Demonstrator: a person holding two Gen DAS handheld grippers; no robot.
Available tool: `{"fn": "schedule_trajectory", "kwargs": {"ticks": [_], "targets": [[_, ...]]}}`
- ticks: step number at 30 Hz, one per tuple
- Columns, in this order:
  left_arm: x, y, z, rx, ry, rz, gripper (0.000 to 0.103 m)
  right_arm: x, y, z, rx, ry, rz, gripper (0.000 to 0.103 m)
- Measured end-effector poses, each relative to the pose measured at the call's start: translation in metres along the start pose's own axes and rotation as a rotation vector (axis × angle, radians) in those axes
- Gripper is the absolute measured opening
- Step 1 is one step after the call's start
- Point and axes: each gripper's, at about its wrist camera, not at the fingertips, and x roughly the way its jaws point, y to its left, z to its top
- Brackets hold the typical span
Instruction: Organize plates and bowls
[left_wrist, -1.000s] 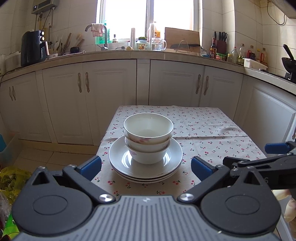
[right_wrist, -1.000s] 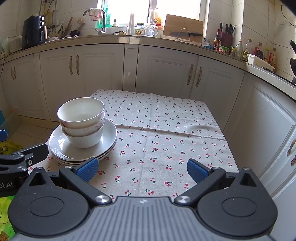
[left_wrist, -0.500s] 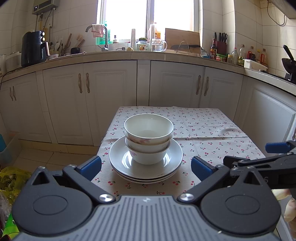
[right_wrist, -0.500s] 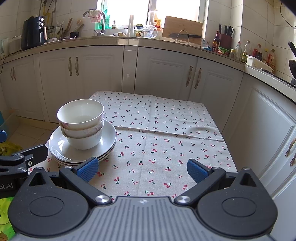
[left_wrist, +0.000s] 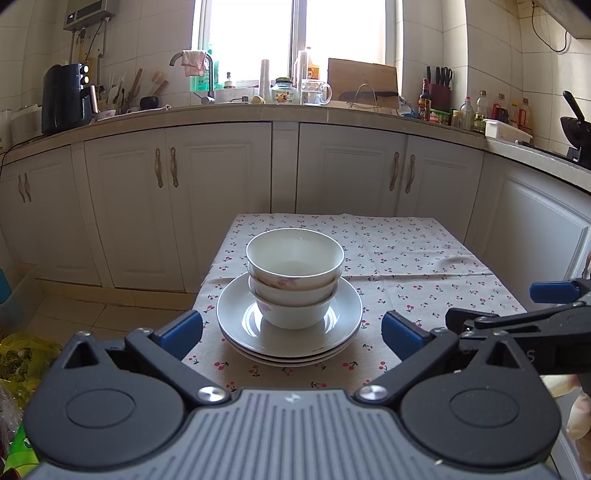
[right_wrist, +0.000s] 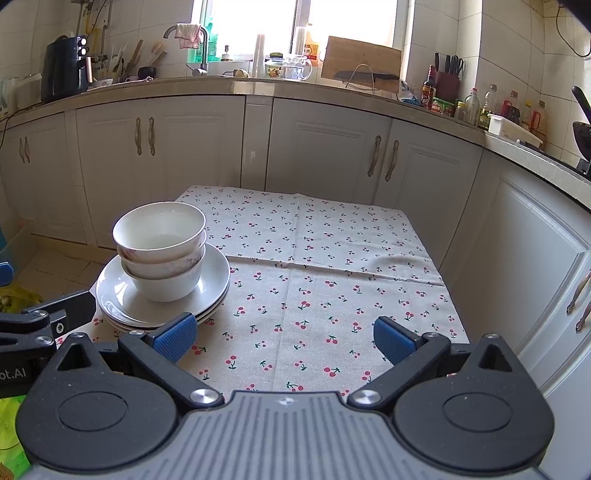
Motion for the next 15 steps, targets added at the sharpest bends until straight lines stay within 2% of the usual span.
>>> {"fn": "schedule_trajectory", "kwargs": {"ticks": [15], "targets": [[-0.0014,-0.0002,-0.0001,0.001,-0.004,-0.002,0.102,-0.0018,0.0002,-0.0005,0.002,-0.009,-0.005,0.103]]}}
